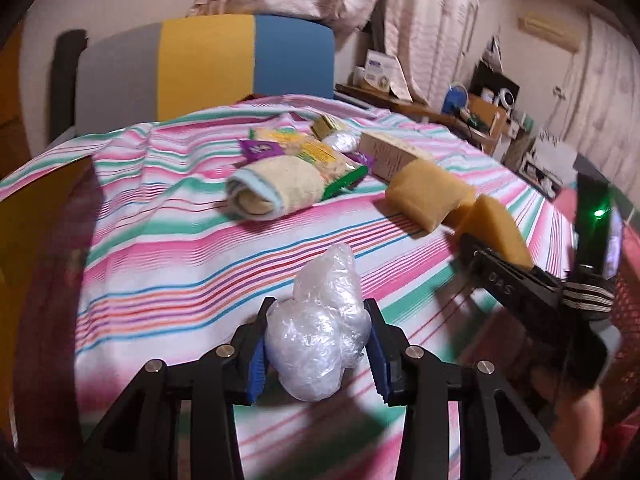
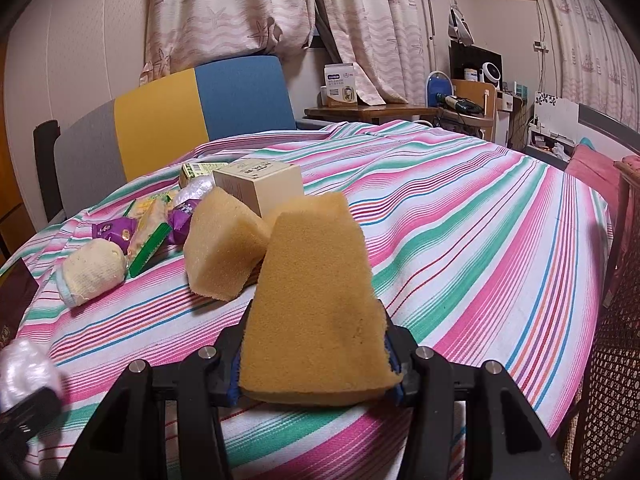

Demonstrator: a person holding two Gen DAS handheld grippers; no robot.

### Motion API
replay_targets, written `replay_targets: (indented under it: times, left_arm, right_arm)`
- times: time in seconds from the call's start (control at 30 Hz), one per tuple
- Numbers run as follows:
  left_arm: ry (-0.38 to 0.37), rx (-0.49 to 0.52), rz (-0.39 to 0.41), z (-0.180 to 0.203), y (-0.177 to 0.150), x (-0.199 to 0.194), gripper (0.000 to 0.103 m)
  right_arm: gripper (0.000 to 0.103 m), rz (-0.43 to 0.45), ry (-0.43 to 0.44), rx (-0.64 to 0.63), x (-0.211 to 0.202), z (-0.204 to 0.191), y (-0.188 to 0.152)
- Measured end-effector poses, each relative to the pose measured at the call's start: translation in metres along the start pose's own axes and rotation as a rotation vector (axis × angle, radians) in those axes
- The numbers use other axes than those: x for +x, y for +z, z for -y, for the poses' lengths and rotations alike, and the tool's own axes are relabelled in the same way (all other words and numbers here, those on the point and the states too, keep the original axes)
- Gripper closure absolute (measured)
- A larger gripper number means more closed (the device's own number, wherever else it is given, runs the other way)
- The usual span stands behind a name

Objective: Organize objects
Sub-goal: 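Grasp the clear plastic bag bundle with the left gripper while right holds sponge, then carry the plastic bundle and sponge into the gold tray with both grippers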

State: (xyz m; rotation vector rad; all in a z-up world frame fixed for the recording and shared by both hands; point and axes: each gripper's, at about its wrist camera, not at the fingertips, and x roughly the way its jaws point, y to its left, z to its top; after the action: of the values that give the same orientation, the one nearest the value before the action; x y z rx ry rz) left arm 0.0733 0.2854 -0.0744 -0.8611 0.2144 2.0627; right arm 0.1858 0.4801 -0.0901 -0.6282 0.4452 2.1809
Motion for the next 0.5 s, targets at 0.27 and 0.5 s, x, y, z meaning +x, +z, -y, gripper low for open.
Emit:
replay_targets:
  times: [0.27,0.5]
  left_arm:
    - [-0.005,-0.025,0.036,-0.009,-0.010,-0.045,0.061]
    - [0.011,-0.099,0.073,-0.038,-0.008,-0.087,0.061]
  right_arm:
    - [0.050,-0.003,-0.006,-0.011,-0.001,-0.001,-0.001]
    - [0.051,-0.047,-0.011,-0.053,0.001,-0.006,0.003]
